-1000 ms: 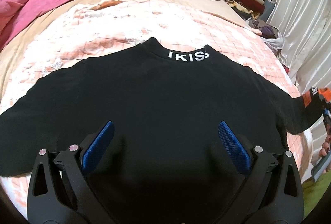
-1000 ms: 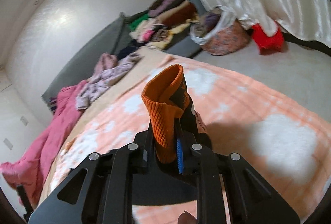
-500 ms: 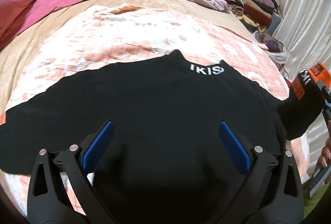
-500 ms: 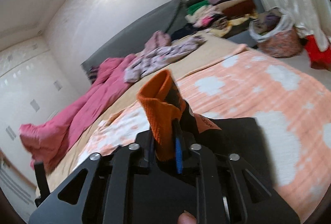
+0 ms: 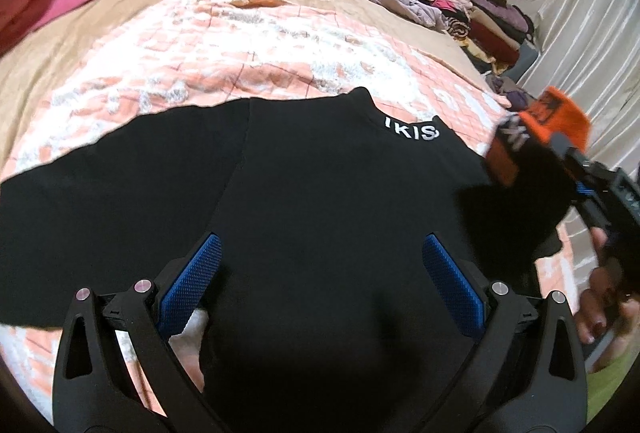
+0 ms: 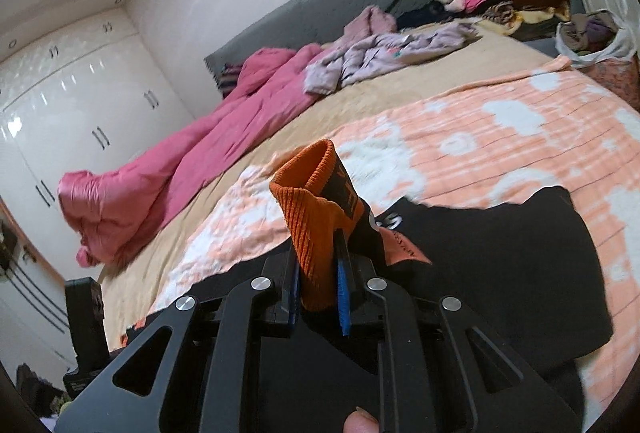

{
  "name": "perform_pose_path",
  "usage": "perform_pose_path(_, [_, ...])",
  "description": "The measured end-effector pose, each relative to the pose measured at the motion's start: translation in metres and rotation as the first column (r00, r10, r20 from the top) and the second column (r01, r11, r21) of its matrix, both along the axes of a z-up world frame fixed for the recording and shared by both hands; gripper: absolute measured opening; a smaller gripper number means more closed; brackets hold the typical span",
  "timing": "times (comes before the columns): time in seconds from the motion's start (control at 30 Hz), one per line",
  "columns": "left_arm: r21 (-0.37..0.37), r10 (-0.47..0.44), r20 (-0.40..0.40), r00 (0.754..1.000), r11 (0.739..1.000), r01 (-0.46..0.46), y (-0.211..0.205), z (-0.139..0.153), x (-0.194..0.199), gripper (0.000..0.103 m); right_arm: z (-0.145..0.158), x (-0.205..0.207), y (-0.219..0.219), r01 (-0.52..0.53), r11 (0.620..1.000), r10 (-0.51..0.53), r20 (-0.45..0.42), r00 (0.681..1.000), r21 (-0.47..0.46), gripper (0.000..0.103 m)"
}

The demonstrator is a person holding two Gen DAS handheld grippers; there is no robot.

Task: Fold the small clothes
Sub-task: 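Carry the sleeve with the right tool across the shirt body, then lay the cuff on the shirt body and open the right tool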

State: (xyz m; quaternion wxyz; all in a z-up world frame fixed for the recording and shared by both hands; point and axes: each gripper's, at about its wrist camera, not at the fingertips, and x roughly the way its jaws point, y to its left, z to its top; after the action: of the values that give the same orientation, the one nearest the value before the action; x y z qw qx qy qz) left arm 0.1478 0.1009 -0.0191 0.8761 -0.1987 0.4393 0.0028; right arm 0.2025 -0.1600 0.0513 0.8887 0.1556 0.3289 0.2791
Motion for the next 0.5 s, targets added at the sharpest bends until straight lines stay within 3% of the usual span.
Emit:
perform_pose_path(0.23, [-0.064,0.005,0.011,1.0,0.998,-0.004,0.011,-0.005,-0.006,0.095,-0.016,0.003,0.037,-0.051,0.999,0.051,-0.062,0.997,-0.004,0.017])
perform_pose_path(0.33, [-0.104,0.007,0.018,1.0,0.995,-0.005,0.016,-0.007,-0.007,0.095,-0.02,0.003,0.048,-0.091,0.996,0.091,-0.083,0.992,0.011,0.036])
perform_pose_path(0.5, [-0.155,0.004,0.028,1.0,0.988,0.0,0.019,-0.011,-0.007,0.092,-0.011,-0.006,0.049,-0.111,0.994,0.11,-0.045,0.993,-0.006,0.042])
